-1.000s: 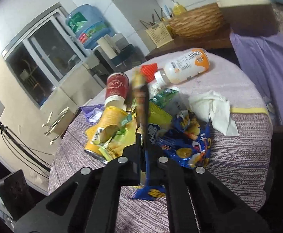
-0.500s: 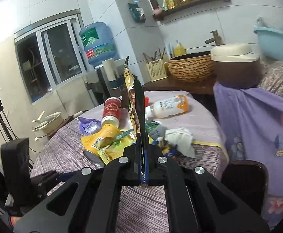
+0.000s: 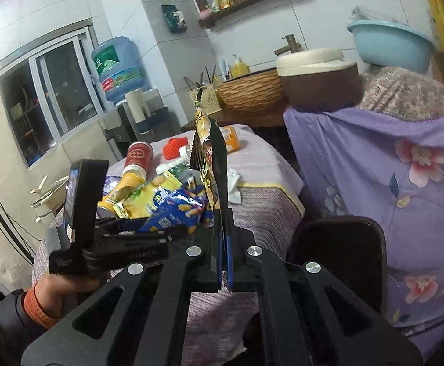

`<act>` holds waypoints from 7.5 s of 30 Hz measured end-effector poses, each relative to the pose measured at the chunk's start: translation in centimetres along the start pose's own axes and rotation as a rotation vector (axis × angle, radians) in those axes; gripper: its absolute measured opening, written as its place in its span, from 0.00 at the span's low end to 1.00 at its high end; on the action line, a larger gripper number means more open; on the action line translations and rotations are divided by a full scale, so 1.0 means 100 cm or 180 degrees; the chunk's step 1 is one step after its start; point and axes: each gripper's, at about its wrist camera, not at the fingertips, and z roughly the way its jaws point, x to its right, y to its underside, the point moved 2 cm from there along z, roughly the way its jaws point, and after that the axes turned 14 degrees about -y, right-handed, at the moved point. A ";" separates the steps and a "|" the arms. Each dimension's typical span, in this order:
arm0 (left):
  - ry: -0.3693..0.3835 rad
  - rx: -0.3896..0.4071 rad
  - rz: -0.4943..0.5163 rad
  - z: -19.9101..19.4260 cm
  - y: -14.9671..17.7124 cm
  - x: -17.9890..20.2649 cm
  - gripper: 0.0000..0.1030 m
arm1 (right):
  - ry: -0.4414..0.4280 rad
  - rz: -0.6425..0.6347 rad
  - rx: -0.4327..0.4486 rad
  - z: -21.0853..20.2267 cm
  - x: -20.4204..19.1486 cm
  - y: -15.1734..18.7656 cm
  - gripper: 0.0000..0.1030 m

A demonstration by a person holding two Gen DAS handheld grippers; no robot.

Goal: Collect trash
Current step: 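Lift the snack bags with the right gripper while the left gripper grasps the blue bag, then carry the brown snack bag over the black bin and open the right gripper, then lower the blue snack bag into the black bin and open the left gripper, then move both grippers back over the table items, then grasp the yellow-green biscuit bag with the right gripper and lift it, then grasp the yellow canister with the left gripper while the right gripper holds the biscuit bag, then carry the biscuit bag over the black bin and open the right gripper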

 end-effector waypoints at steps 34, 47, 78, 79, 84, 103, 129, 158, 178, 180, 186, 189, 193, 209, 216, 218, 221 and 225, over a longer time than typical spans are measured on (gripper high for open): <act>0.0705 0.0586 -0.0037 -0.075 0.032 0.082 0.24 | 0.1045 0.0673 -0.0370 0.005 0.127 0.086 0.03; 0.0894 0.0464 0.0269 -0.060 0.042 0.125 0.24 | 0.1230 0.0842 -0.0347 0.001 0.150 0.099 0.62; 0.0978 0.0535 0.0490 -0.052 0.052 0.165 0.87 | 0.1526 0.0746 0.0198 -0.068 0.154 0.047 0.64; 0.0951 0.0580 0.0459 -0.058 0.052 0.158 0.88 | 0.1499 0.0722 0.0190 -0.066 0.150 0.046 0.64; 0.0791 0.0738 0.0293 -0.078 0.044 0.125 0.92 | 0.1272 0.0493 0.0166 -0.048 0.113 0.034 0.74; -0.0773 0.0623 -0.0703 -0.106 0.080 -0.100 0.95 | 0.0038 -0.0864 -0.0565 0.095 -0.091 0.023 0.76; -0.0788 0.0386 -0.1022 -0.099 0.111 -0.152 0.95 | 0.0958 -0.2438 -0.1199 0.217 -0.157 0.045 0.53; -0.0484 -0.0038 -0.0525 -0.032 0.011 -0.130 0.95 | 0.0529 -0.1486 -0.0336 0.108 -0.125 -0.001 0.04; -0.0588 -0.0757 0.0057 0.046 -0.028 -0.131 0.65 | 0.0428 -0.1280 -0.0303 0.079 -0.107 0.010 0.04; -0.0578 -0.0727 -0.0004 0.043 -0.027 -0.134 0.64 | 0.0416 -0.1264 -0.0313 0.080 -0.106 0.011 0.04; -0.0585 -0.0449 -0.0135 0.019 -0.014 -0.135 0.63 | 0.0365 -0.1204 -0.0291 0.078 -0.102 0.012 0.04; -0.0542 -0.0303 -0.0219 0.002 -0.003 -0.134 0.63 | 0.0326 -0.1164 -0.0272 0.075 -0.099 0.012 0.04; -0.0567 -0.0065 -0.0353 -0.028 0.017 -0.135 0.63 | 0.0309 -0.1136 -0.0258 0.072 -0.096 0.015 0.04; -0.0168 0.0537 -0.0524 -0.104 0.055 -0.076 0.63 | 0.0667 -0.0819 -0.0163 0.035 -0.043 0.029 0.04; 0.0172 0.0623 -0.0294 -0.100 0.043 -0.017 0.63 | 0.1065 -0.0393 -0.0146 0.015 0.031 0.031 0.04; 0.0250 0.0630 -0.0231 -0.098 0.039 -0.003 0.63 | 0.1132 -0.0282 -0.0187 0.018 0.050 0.037 0.04; 0.0366 0.0623 -0.0160 -0.095 0.033 0.017 0.63 | 0.1202 -0.0100 -0.0340 0.033 0.080 0.050 0.04; 0.0479 0.0589 -0.0070 -0.089 0.030 0.037 0.63 | 0.1174 0.0227 -0.0495 0.055 0.113 0.067 0.13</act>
